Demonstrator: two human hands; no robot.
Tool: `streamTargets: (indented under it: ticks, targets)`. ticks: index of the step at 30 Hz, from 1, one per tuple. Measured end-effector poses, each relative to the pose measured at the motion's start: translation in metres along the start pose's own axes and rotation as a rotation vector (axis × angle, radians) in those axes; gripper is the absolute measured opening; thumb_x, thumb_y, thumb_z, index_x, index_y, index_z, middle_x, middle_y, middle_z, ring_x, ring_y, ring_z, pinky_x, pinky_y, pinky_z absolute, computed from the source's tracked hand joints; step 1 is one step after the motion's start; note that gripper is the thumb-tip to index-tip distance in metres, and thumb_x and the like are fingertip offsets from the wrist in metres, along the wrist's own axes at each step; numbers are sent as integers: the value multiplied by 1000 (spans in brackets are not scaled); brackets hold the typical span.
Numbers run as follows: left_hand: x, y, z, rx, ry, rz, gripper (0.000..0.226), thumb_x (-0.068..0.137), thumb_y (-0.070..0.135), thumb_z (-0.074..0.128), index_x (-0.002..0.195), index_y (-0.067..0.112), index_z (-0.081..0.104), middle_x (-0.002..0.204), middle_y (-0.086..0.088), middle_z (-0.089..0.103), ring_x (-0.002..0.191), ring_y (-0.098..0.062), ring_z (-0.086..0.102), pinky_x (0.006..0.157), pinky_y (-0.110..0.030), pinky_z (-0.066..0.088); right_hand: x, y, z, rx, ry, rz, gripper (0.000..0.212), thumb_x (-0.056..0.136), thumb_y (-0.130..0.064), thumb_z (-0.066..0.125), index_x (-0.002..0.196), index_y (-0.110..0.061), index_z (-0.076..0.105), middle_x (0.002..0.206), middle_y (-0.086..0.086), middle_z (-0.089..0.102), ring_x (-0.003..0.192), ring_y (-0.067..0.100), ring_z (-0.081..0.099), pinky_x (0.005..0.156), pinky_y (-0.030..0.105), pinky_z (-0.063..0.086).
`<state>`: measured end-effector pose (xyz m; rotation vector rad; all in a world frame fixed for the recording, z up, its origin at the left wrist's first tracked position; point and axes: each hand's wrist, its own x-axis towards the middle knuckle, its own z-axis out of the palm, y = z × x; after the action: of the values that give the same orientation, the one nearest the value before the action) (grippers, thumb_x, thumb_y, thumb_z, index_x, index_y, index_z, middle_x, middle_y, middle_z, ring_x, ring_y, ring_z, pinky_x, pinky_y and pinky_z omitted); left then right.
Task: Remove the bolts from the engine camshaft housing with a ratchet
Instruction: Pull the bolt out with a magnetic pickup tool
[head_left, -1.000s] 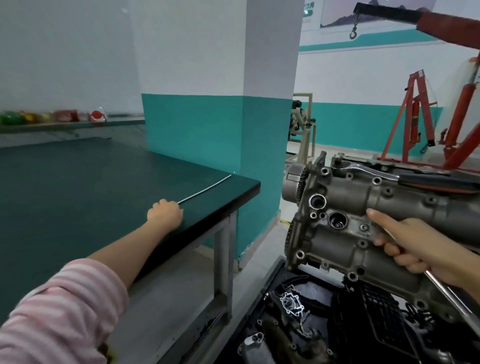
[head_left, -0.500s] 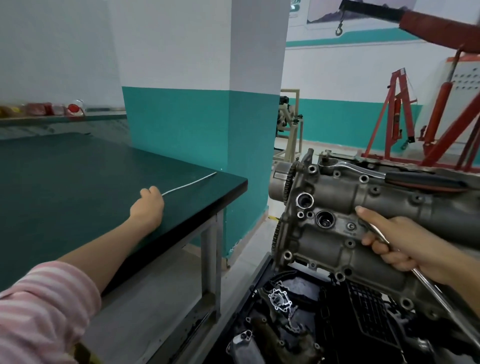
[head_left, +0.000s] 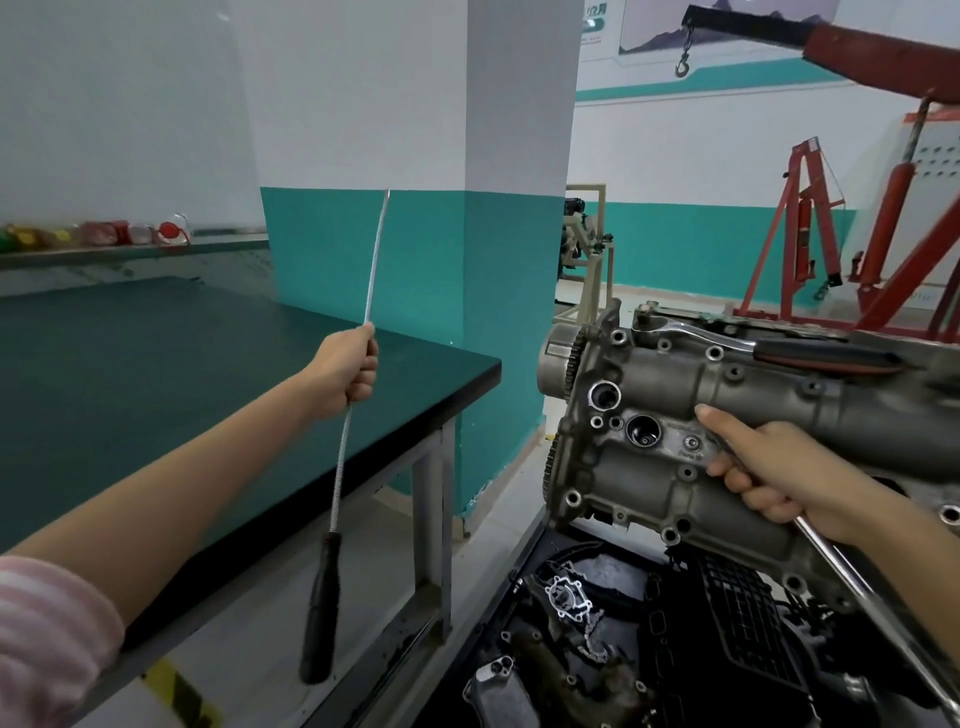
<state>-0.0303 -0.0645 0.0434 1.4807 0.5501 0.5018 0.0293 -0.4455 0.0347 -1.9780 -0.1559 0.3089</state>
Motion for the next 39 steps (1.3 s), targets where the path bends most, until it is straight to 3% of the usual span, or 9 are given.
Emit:
streamTargets:
  ticks: [11,13,16,19,23,25,31,35,39]
  targets:
    - [-117,35,77,174,-417,172,43,100,42,28,62,22,26,44,10,20,33,-6,13,34,-10,14,-3,1,-4,29,-16,-16,54,85,-55,52,73,-2,56,41,-3,40,29,5,25,30,9,17]
    - [-132,32,77,345,-406,217,45,99,44,31,60,22,27,42,11,23,32,-7,17,34,-11,16,-4,3,-7,62,-35,-18,53,86,-55,51,72,-3,55,41,-3,39,29,5,24,30,9,16]
    - [-150,30,61,784,-290,447,50,97,45,35,55,17,35,41,8,35,37,-8,33,40,-24,26,-5,5,-9,101,-58,-26,53,87,-54,51,72,-4,55,41,-4,40,29,4,25,29,9,16]
    - [-165,31,34,1122,-234,611,50,91,53,32,63,18,55,57,7,54,57,-4,50,54,-18,36,-3,6,-9,107,-54,-35,53,87,-54,50,72,-4,54,40,-4,40,28,4,24,29,9,16]
    - [-167,33,-18,1145,-162,708,74,72,85,22,68,23,62,54,1,58,50,-8,53,54,-23,42,-1,8,-9,106,-56,-44,53,88,-55,51,72,-4,55,39,-5,41,28,4,26,28,10,17]
    - [-154,26,-45,1193,-123,759,66,72,84,24,66,29,60,53,6,58,45,-5,52,48,-27,44,-1,8,-9,105,-56,-47,53,87,-55,51,71,-5,55,39,-5,41,28,4,26,28,10,17]
    - [-129,16,-92,1298,-32,611,61,82,79,30,70,30,63,57,10,60,50,-5,56,55,-32,54,0,9,-9,113,-51,-52,54,86,-55,52,72,-4,56,40,-5,42,29,5,27,29,11,18]
    - [-158,22,-66,1309,-70,647,67,77,84,22,57,29,54,46,9,53,40,-4,48,46,-26,45,0,9,-8,115,-32,-60,54,87,-55,52,70,-4,56,40,-4,42,29,6,27,29,11,18]
    - [-188,37,-22,1386,-197,469,71,71,79,15,53,16,42,39,5,44,37,-6,43,48,-19,37,0,9,-8,118,-23,-54,53,87,-53,52,70,-4,55,40,-4,42,28,6,26,29,11,17]
